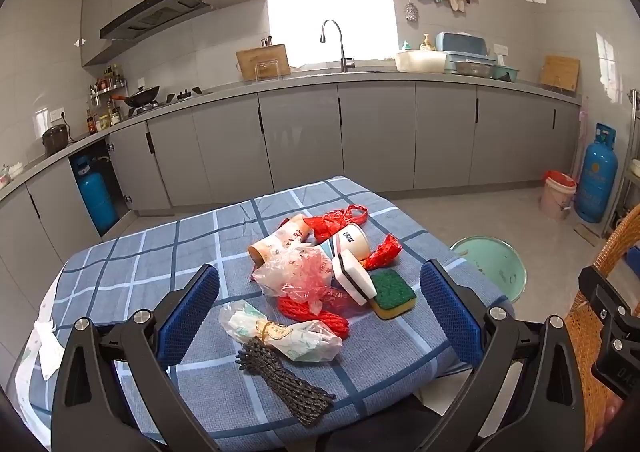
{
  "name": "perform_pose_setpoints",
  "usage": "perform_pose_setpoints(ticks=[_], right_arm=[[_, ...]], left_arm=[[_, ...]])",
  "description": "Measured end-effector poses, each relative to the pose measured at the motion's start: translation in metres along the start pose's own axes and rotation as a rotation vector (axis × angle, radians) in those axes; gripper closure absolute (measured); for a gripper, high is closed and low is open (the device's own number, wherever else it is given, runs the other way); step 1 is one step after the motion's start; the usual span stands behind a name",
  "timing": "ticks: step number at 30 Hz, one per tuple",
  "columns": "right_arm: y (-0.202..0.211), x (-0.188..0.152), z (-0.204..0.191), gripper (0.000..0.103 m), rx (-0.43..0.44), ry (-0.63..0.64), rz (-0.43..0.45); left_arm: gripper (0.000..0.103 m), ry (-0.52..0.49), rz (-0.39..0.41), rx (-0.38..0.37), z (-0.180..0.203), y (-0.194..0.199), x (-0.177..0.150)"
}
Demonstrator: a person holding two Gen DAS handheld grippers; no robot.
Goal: Collect trash
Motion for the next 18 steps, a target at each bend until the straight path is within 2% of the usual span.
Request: perform_pose_setpoints(ticks=[18], right_arm=[[-0.0012, -0.0005, -0.0018, 0.005, 0.002, 0.000, -0.002]], left_arm=[[0.004, 0.002, 0.000, 0.003, -0.0014, 0.0002, 0.0001]])
Point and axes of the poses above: each gripper's, at about its wrist camera, not at the fingertips, and y roughly against the way its jaws point, z to its right, x to its top, the point moved 7 cm from there along -y, roughly the way its jaws point, and after that the axes turned 13 degrees about -x, right-handed, at the moved point
